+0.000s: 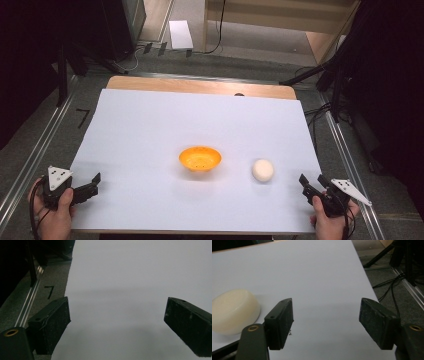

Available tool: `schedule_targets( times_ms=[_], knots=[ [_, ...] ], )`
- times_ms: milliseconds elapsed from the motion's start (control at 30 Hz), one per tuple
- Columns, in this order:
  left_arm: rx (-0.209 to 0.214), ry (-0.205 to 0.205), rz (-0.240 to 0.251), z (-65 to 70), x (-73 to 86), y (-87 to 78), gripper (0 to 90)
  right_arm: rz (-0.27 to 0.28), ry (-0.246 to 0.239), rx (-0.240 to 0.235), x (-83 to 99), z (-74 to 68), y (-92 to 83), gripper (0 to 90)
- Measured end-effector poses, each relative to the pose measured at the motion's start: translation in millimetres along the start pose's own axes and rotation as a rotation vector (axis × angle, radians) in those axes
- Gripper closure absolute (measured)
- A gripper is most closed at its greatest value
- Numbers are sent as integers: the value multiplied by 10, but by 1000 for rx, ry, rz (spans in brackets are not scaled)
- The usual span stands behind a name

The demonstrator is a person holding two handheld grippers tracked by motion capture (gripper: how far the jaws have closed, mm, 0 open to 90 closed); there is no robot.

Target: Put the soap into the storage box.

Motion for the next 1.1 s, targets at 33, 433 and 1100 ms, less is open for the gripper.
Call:
schedule_targets(
  times_ms=[33, 433, 1100],
  knots=[
    [0, 0, 0, 0, 0, 0, 72, 0, -12, 4, -3, -15, 12, 318],
    [3, 2, -1, 1, -2, 1, 72, -27, -108, -22, -129, -232, 14, 408],
    [1, 5, -3, 3, -2, 5, 72, -170, -106, -171, -96, -865, 99, 236]
  ],
)
Point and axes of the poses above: each handheld gripper's, and its own axes: y roughly forward along the jaws, x roughly out of its underside, z roughly to its right, the point moved 4 cm from there along y, roughly forward along the jaws, and after that the axes turned 1 degree about -z, right-handed, at the moved point
